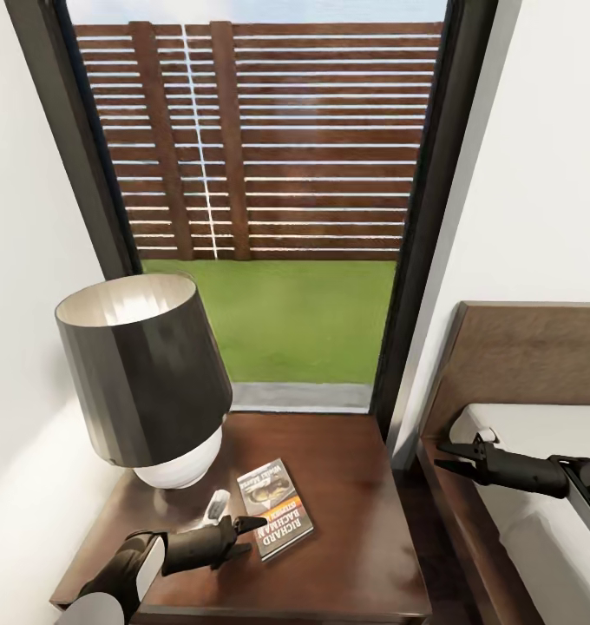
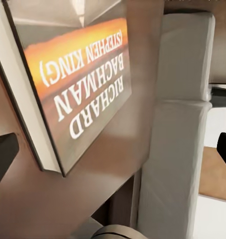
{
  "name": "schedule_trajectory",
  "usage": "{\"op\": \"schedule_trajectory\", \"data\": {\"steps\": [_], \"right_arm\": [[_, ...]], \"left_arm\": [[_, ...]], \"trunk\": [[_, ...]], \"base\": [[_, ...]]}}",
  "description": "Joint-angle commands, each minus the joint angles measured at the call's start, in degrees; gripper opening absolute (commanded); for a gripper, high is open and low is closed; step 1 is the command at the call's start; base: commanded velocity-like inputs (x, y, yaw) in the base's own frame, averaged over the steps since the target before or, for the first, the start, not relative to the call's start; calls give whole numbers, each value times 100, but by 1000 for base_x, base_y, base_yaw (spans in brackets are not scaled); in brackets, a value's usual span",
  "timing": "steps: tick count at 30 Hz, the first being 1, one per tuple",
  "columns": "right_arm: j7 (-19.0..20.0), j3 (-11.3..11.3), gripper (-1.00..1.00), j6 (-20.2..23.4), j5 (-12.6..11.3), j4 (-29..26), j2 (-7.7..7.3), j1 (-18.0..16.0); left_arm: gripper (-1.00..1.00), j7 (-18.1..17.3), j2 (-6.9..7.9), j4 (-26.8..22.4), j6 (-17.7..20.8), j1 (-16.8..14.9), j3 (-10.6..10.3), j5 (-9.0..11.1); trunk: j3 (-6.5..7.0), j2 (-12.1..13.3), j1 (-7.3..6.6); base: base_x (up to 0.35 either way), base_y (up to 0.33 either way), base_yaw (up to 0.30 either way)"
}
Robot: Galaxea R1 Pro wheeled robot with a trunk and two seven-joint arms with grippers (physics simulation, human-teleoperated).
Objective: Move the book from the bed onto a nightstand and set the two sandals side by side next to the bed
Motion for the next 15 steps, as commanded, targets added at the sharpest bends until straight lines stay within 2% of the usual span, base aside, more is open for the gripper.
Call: {"op": "schedule_trajectory", "data": {"steps": [1,15], "right_arm": [[12,2,100,61,-10,0,-1,-2],[12,2,100,55,-10,0,-2,-2]], "left_arm": [[100,-27,-7,-6,45,-3,43,-42],[100,-27,-10,-6,45,-3,39,-42]], "trunk": [[13,39,-24],[264,601,-331]], "base": [[0,0,0],[0,0,0]]}}
